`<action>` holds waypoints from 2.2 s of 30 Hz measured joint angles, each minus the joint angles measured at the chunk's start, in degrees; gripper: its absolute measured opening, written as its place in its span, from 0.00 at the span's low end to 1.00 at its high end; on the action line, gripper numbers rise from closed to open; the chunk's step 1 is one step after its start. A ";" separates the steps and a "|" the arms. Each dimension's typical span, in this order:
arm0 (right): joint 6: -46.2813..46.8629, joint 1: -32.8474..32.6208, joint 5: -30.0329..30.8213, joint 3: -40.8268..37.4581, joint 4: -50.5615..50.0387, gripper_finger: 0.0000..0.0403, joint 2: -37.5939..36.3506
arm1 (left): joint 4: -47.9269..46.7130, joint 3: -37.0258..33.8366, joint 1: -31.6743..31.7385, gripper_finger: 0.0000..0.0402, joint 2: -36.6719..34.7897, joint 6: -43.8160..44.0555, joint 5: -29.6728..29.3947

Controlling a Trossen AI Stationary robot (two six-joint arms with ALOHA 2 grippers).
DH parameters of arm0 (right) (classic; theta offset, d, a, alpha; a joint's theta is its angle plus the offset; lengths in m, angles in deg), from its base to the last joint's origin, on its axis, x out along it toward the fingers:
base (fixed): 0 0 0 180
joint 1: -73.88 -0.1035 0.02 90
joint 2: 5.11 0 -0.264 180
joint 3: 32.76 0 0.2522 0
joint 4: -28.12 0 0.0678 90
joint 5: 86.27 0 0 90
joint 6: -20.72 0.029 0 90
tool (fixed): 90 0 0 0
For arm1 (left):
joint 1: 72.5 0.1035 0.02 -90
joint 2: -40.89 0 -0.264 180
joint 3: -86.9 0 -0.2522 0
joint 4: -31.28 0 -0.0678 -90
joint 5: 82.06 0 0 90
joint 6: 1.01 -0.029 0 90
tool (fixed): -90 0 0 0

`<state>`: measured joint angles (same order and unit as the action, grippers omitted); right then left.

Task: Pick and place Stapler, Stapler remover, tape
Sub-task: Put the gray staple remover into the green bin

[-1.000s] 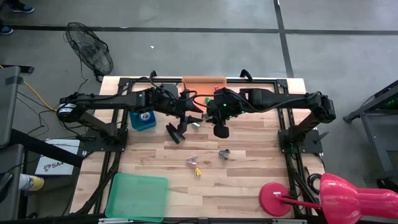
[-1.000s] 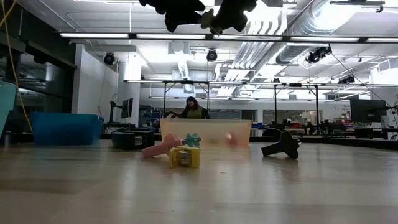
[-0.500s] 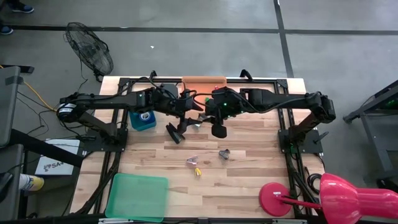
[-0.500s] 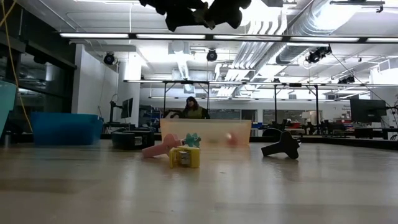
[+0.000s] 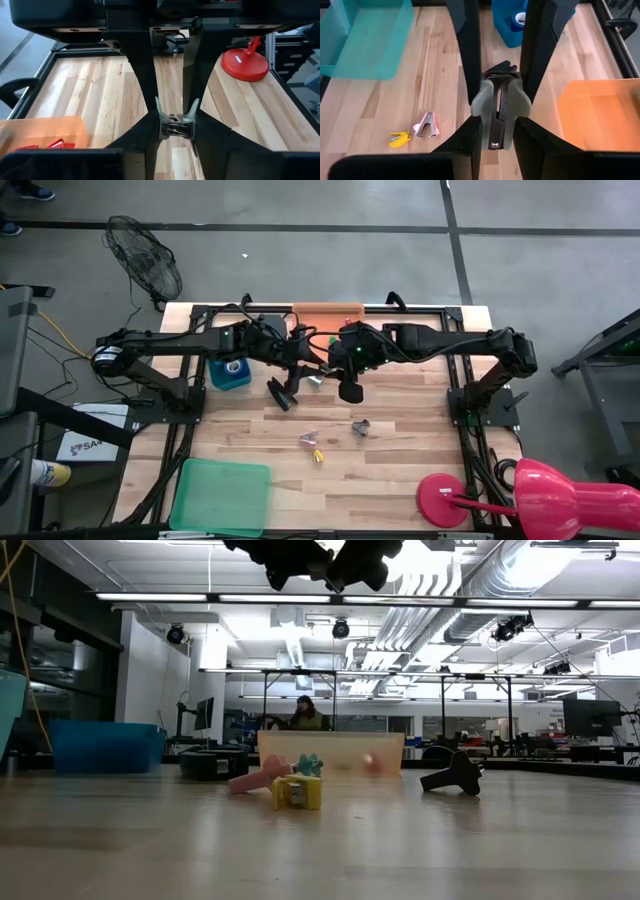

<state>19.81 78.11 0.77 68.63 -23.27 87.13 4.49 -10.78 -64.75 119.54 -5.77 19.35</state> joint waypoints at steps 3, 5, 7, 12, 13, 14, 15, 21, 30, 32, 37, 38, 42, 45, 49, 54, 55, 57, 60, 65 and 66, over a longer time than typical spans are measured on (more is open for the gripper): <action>0.39 0.00 -0.68 0.00 0.33 0.20 0.45 | -0.94 0.00 -0.02 0.22 0.00 -0.08 0.46; 0.68 0.00 -0.69 -0.04 0.62 0.20 0.59 | -1.77 0.00 0.00 0.22 0.00 -0.07 0.64; 0.68 0.00 -0.67 -0.04 0.88 0.20 0.59 | -2.15 0.04 0.00 0.25 -0.02 0.01 0.67; 0.83 0.00 -0.32 -0.07 1.42 0.19 0.59 | -2.55 0.09 0.00 0.27 -0.07 0.05 0.32; 0.89 0.00 0.05 -0.07 1.42 0.19 0.59 | -2.60 0.09 0.00 0.25 -0.07 0.00 0.23; 0.93 -0.02 0.38 -0.07 1.38 0.19 0.59 | -2.63 0.09 0.00 0.23 -0.07 -0.06 0.20; 0.97 -0.02 0.48 -0.08 1.32 0.19 0.59 | -2.66 0.09 0.00 0.21 -0.07 -0.09 0.13; 1.11 0.00 1.18 -0.07 1.42 0.32 0.54 | -4.07 0.04 0.04 0.21 -0.02 0.47 -0.25; 4.03 0.50 1.93 -0.04 -5.30 0.35 -1.16 | -9.17 -0.02 0.09 0.21 0.02 1.22 -1.59; 5.30 0.77 2.14 -0.04 -8.12 0.36 -1.73 | -12.19 -0.02 0.09 0.21 0.02 2.90 -1.52; 6.51 1.81 2.79 -0.04 -13.38 0.36 -2.74 | -21.87 -0.02 0.09 0.21 0.02 8.84 4.04; 6.51 1.85 3.28 -0.02 -13.91 0.36 -2.76 | -23.95 -0.02 0.09 0.21 0.02 10.15 5.49; 6.51 2.21 4.13 -0.02 -15.19 0.36 -2.73 | -32.93 0.00 0.09 0.21 0.02 15.03 12.29; 6.04 2.25 4.87 -0.02 -15.21 0.36 -2.73 | -40.07 0.00 -0.66 0.21 0.02 18.17 17.52; 5.02 2.25 6.93 -0.02 -15.37 0.36 -2.73 | -49.36 0.00 -4.28 0.21 0.02 19.16 21.04; 4.30 2.29 8.58 -0.37 -15.20 0.36 -2.71 | -54.74 0.00 -11.27 0.21 0.01 23.84 20.67; 4.19 2.29 8.89 -0.37 -15.28 0.36 -2.71 | -54.88 0.00 -12.80 0.21 0.00 25.31 20.59; 3.52 2.29 9.03 -0.37 -15.28 0.36 -2.71 | -54.82 0.00 -15.78 0.21 0.00 28.55 19.53; 2.98 2.58 9.01 -0.37 -15.28 0.36 -2.71 | -54.87 0.00 -19.83 0.21 0.00 33.96 17.67; 2.46 3.80 8.59 -0.39 -15.95 0.36 -2.71 | -54.87 0.00 -25.24 0.21 0.00 45.28 15.23; 2.32 4.12 8.61 -0.39 -16.22 0.36 -2.71 | -54.85 0.00 -26.40 0.21 0.00 47.59 14.78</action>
<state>22.13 82.23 9.38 68.24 -39.50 84.42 -50.37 -10.78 -91.15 119.54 41.81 34.13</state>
